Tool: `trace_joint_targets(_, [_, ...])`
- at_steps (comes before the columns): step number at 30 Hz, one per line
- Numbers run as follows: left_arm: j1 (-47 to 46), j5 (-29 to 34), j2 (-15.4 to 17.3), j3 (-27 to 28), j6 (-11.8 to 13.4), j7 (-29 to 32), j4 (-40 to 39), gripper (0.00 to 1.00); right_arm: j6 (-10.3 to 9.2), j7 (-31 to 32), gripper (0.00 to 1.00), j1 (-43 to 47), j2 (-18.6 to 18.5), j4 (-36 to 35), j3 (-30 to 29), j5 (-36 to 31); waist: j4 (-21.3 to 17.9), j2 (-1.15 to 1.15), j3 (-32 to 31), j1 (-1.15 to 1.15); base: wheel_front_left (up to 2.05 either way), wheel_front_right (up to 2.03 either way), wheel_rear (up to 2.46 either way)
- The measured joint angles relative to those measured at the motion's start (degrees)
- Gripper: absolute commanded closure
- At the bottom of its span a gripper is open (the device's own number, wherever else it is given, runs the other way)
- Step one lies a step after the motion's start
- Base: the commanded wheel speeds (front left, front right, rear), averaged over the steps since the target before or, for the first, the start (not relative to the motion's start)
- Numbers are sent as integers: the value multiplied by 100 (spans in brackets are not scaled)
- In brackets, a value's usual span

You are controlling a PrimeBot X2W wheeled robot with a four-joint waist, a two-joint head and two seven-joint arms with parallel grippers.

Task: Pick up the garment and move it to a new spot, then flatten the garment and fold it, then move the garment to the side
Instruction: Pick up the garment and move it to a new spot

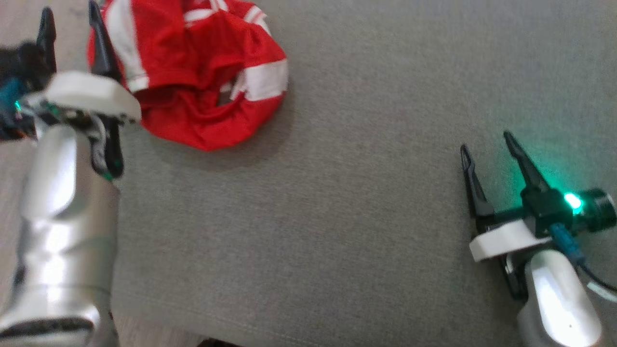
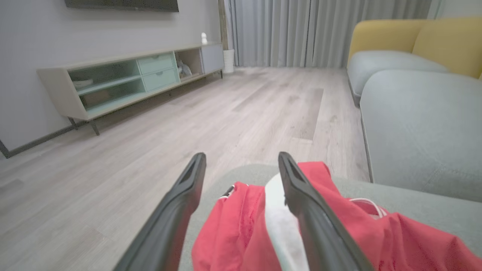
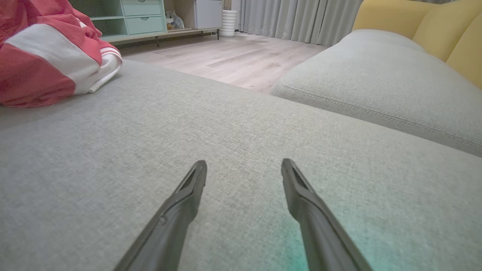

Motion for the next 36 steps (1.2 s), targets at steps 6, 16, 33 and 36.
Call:
trace_joint_targets(6, [-854,-187,250,90,-309,363,1419,0,0,-43,0,-388,-37,-226,71,-22,-328,0,499,-2,0,0,0])
trace_joint_targets(16, [-1327,-123,557,-96,-557,-260,2371,100,0,-108,0,-600,33,-352,116,-22,-672,0,774,-2,0,0,0])
trace_joint_targets(33, [-1926,43,1098,-1433,-801,-163,146,100,0,-65,0,-205,113,113,332,870,-1228,0,-542,-4,0,0,0])
trace_joint_targets(36, [-1950,-279,1252,-1892,-801,155,-558,100,0,-65,0,-182,129,110,402,1067,-1511,0,-706,-4,0,0,0])
